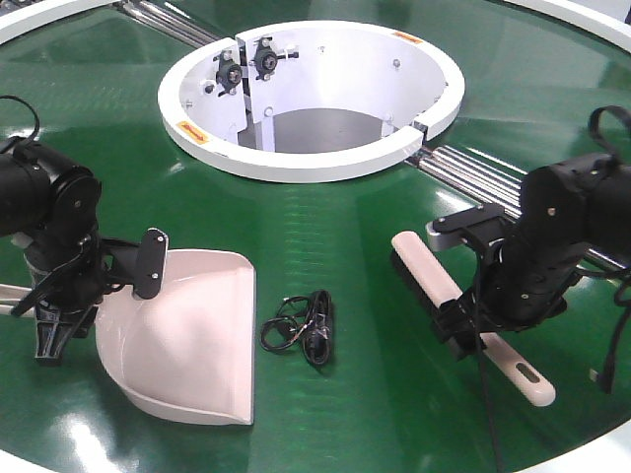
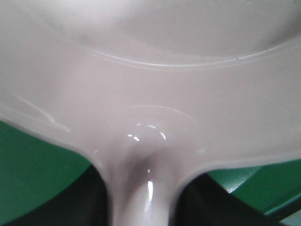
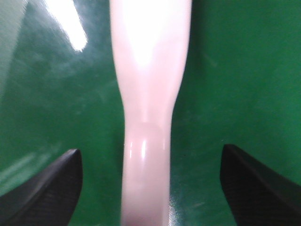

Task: Clean and inspect green conveyor with broom and dustpan
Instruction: 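Lower the right gripper and grasp the beige brush handle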

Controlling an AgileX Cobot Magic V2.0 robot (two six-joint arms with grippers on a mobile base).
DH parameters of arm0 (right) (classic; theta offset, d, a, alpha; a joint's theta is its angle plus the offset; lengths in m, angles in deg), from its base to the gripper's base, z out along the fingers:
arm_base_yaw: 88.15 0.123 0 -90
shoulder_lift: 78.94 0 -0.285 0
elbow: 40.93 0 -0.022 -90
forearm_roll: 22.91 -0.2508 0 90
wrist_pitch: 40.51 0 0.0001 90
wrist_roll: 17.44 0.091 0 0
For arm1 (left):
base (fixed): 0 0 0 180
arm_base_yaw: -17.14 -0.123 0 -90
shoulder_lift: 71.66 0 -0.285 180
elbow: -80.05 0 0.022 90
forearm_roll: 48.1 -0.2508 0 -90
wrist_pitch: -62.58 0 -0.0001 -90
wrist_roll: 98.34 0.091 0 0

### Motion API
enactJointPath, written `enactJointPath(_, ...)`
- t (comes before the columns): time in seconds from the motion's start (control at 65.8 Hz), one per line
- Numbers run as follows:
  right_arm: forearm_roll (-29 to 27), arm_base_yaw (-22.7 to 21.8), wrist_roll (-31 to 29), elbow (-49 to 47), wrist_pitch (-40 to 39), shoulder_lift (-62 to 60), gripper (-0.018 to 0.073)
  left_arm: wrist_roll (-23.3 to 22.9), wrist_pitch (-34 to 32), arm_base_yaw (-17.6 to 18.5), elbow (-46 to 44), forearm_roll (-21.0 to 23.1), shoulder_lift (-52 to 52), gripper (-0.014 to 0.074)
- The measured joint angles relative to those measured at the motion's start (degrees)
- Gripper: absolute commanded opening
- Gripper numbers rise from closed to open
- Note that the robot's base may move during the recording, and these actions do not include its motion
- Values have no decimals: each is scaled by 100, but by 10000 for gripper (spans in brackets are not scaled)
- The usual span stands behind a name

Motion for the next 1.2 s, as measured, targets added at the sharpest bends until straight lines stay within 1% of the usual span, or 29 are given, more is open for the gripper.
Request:
enactJointPath(0.122,27,0,-10,-60,92,229,528,0,0,0,0,0,0,-7)
enactJointPath(0.258,32,0,-10,-79,92,351,438,0,0,0,0,0,0,-7)
enactJointPath(0.349,32,0,-10,-78,92,387,351,0,0,0,0,0,0,-7)
enactJointPath(0.395,32,0,-10,-86,100,402,288,0,0,0,0,0,0,-7)
enactJointPath(0.486,32,0,-10,-93,116,437,188,0,0,0,0,0,0,-7)
enactJointPath(0.562,32,0,-10,-93,121,446,80,0,0,0,0,0,0,-7)
enactJointPath(0.653,13,0,26,-93,115,446,-16,0,0,0,0,0,0,-7)
enactJointPath(0.866,-204,0,186,-93,132,407,-6,0,-6,0,0,0,0,-7)
enactJointPath(1.033,-403,31,469,-93,230,272,-4,0,-6,0,0,0,0,-7)
enactJointPath(1.109,-330,140,684,-93,315,216,-4,0,-6,0,0,0,0,-7)
enactJointPath(1.2,-289,427,947,-93,387,181,-4,0,-6,0,0,0,0,-7)
